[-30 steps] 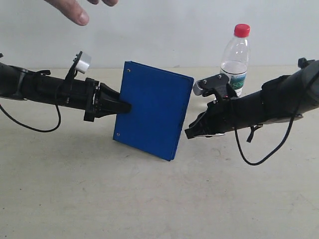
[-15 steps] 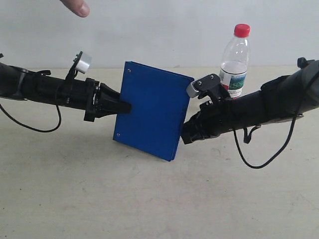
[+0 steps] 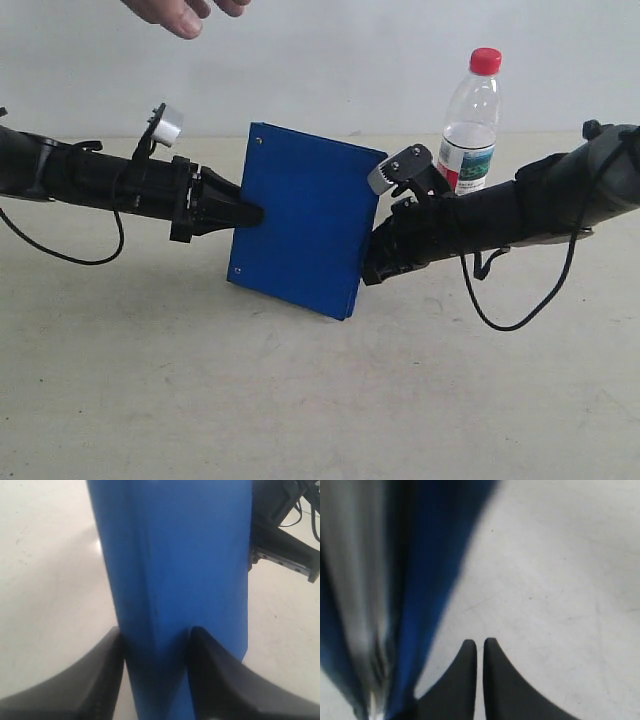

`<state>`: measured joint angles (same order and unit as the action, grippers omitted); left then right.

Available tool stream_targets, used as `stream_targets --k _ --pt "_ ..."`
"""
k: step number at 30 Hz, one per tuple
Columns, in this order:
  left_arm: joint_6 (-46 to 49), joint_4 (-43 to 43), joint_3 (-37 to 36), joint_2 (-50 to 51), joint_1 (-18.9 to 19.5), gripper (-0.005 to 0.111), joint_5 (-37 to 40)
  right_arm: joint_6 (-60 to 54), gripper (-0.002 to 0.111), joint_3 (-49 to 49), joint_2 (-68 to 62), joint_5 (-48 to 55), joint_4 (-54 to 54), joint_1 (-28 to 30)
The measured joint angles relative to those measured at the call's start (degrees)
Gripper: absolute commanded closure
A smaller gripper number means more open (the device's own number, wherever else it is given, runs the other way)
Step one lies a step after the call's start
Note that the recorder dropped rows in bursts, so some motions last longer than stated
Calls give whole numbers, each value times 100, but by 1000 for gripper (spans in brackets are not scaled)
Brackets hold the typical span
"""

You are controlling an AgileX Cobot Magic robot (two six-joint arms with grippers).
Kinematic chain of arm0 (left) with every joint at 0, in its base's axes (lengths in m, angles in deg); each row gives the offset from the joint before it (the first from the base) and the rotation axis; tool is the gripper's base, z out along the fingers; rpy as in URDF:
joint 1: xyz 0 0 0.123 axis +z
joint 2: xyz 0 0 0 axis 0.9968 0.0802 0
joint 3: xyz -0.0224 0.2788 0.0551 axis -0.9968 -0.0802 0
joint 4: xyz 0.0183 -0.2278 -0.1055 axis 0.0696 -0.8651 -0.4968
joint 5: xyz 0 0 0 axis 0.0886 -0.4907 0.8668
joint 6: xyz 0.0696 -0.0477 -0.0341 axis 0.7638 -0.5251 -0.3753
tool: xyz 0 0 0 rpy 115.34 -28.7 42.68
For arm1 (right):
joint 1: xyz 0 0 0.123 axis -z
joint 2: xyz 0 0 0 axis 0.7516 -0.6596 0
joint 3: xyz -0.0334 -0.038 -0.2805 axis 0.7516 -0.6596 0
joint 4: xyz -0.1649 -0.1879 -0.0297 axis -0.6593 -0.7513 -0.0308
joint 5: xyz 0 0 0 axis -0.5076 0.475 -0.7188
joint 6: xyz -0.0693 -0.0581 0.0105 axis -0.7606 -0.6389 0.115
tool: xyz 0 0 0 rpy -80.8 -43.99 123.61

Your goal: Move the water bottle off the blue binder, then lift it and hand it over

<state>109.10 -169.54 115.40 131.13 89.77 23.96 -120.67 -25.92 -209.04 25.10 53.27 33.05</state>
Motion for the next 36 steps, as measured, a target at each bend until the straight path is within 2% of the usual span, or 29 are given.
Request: stream_targets --k 1,2,5,7,11,13,14,15,16,17,22,29,36 --pt "-26 -9 0 0 -16 91 -14 0 108 37 -25 -11 -10 2" --pt "-39 -25 0 0 -20 80 -23 0 108 47 -25 -11 -20 11" --pt "-51 -48 0 0 -33 66 -55 0 108 57 -25 -25 -41 11" --pt "-51 -60 0 0 -66 62 -99 0 108 57 -25 -25 -41 11" --pt "-63 -95 0 0 -249 62 -397 -11 108 70 -25 160 -120 30" --pt "-84 -135 0 0 -326 64 -483 -38 108 118 -25 123 -172 77" --pt "-87 -161 0 0 -364 69 -528 -35 108 125 -37 102 -185 88" --pt "-87 -200 0 0 -386 77 -569 -35 108 125 -51 54 -185 100" --pt "-62 -214 0 0 -386 97 -569 -35 108 125 -51 40 -185 100" --pt "-29 -240 0 0 -386 102 -569 -35 108 130 -62 15 -185 108" --pt "22 -276 -10 0 -348 102 -527 -35 108 152 -62 -17 -218 108" --pt "104 -121 -125 -64 100 102 -36 -40 108 255 -62 -457 -378 -3" --pt "194 232 -534 -582 485 102 -101 -40 108 267 -51 -909 -667 -26"
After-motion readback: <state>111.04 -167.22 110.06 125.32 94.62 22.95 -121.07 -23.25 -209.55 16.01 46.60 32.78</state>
